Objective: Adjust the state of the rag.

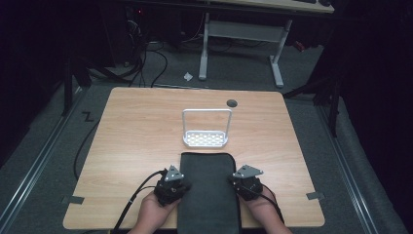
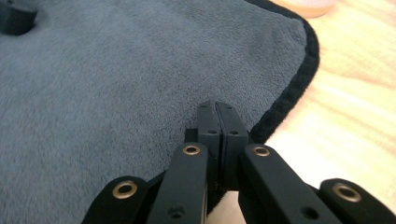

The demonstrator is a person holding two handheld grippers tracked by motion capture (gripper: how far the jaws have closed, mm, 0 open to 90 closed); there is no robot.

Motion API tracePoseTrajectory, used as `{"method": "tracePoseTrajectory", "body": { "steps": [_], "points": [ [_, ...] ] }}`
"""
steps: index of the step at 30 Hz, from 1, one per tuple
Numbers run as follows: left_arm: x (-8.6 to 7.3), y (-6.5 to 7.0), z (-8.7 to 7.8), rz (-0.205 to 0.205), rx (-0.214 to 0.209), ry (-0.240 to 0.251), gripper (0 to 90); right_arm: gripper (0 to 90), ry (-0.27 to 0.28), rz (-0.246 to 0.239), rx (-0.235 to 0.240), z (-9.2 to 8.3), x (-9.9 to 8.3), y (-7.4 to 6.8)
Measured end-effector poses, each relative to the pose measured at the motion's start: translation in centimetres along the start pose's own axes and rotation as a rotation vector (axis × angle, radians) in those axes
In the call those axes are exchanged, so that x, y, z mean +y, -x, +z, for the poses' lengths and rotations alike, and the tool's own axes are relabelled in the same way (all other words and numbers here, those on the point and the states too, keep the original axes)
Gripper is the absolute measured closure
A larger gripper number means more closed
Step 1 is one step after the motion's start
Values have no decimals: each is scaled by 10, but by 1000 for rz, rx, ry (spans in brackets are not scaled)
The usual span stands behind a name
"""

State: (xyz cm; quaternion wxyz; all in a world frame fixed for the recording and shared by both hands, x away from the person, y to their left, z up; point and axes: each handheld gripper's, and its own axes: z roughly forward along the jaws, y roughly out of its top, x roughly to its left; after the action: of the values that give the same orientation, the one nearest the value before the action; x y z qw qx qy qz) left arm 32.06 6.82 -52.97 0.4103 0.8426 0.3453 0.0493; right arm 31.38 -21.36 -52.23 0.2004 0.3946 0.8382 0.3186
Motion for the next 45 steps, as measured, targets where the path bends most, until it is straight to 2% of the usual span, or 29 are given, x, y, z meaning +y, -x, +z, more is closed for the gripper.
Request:
{"method": "tracePoseTrajectory", "body": {
  "steps": [5, 6, 9, 13, 17, 19, 21, 23, 26, 29, 31, 34, 35, 38, 41, 43, 45],
  "points": [
    [-7, 3, -4, -10, -9, 16, 883, 900, 20, -5, 7, -4, -7, -5],
    [-6, 4, -4, -16, -11, 15, 877, 900, 22, 7, 9, -4, -7, -5],
    [-3, 3, -5, -11, -10, 5, 845, 899, 31, -7, 4, -4, -8, -6],
    [2, -2, -9, -21, 9, 38, 792, 883, 38, -15, 2, -4, -9, -7],
    [11, -14, -17, -64, 44, 103, 713, 877, 38, -20, 7, -4, -9, -6],
    [16, -25, -19, -92, 78, 126, 662, 877, 39, -21, 10, -4, -9, -6],
    [18, -36, -16, -125, 94, 116, 596, 872, 37, -23, 11, -4, -9, -6],
    [20, -46, -10, -152, 111, 101, 578, 872, 37, -26, 14, -4, -9, -6],
    [24, -57, -1, -214, 98, 110, 504, 871, 40, -26, 22, -4, -9, -5],
    [29, -63, 9, -230, 112, 104, 467, 871, 40, -28, 23, -4, -9, -5],
    [33, -66, 18, -239, 123, 81, 462, 868, 41, -30, 23, -4, -9, -4],
    [36, -65, 22, -225, 140, 80, 496, 868, 42, -29, 25, -4, -9, -4],
    [37, -65, 24, -235, 126, 79, 519, 868, 43, -30, 24, -4, -9, -4],
    [38, -62, 27, -207, 131, 80, 627, 867, 44, -30, 25, -4, -10, -4],
    [36, -62, 28, -182, 115, 85, 742, 860, 47, -30, 27, -4, -10, -4],
    [34, -63, 29, -188, 91, 92, 799, 846, 49, -29, 31, -4, -10, -4],
    [33, -65, 29, -196, 81, 98, 812, 781, 52, -8, 41, -4, -9, -3]
  ]
}}
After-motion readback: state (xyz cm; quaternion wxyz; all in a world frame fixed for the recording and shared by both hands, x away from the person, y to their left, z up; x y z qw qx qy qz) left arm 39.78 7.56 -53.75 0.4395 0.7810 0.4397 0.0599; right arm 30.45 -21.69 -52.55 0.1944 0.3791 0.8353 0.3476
